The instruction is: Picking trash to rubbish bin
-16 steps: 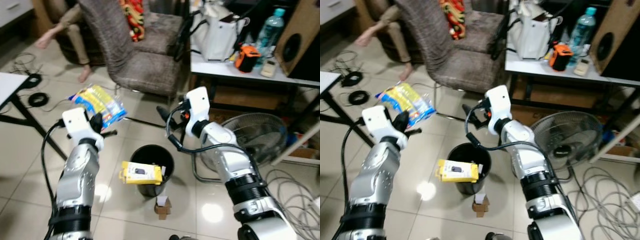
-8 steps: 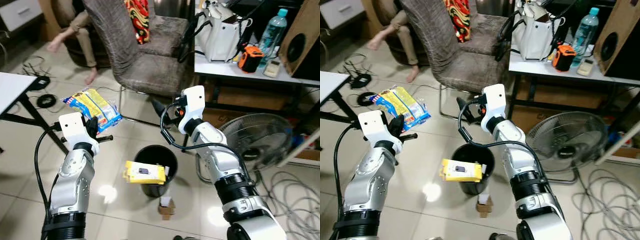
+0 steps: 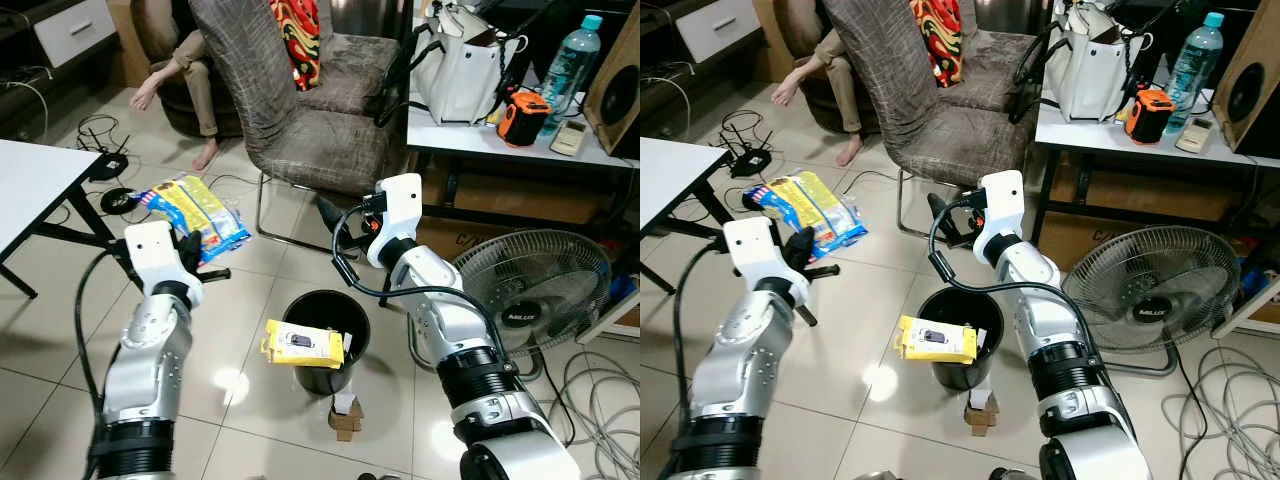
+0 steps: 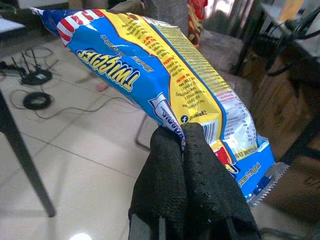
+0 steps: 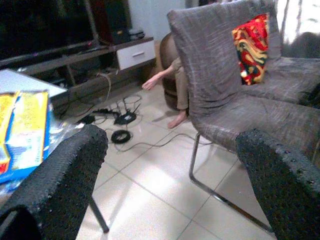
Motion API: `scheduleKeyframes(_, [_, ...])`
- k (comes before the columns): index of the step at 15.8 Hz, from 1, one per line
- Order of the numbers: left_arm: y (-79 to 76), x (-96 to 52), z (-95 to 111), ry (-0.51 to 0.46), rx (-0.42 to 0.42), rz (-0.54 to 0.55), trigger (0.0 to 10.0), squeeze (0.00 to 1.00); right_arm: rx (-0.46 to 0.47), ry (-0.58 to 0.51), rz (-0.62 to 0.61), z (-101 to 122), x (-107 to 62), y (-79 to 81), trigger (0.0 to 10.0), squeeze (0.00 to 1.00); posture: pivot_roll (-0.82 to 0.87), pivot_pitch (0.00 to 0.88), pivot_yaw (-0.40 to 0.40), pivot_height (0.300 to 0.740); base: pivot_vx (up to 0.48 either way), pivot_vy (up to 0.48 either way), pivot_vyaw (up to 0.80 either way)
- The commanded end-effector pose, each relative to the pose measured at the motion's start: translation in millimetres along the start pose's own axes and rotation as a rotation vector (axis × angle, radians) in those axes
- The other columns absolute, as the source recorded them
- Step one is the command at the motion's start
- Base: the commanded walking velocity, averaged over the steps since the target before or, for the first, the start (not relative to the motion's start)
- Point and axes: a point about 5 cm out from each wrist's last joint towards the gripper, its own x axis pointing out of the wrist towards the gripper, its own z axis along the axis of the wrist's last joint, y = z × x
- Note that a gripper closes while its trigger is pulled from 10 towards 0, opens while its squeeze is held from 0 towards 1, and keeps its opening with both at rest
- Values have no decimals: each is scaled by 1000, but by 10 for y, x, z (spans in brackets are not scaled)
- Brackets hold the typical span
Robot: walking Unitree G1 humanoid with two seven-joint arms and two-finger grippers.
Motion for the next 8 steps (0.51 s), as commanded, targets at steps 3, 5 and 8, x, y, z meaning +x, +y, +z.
scheduleKeyframes(3, [-32,-59,-133,29,-25,-4,10000,0,-5,5,14,37,-22,-8,10000,0,-60,75,0,740,0,0,0])
scheduleKeyframes(5, [-30,-58,-147,39,-20,-8,10000,0,0,25,13,-16,-39,29,10000,0,-61,81,6,740,0,0,-400])
scheduleKeyframes(8, [-3,-45,-129,42,-11,-12,10000,0,5,30,9,-40,-63,41,10000,0,-64,95,20,740,0,0,-800])
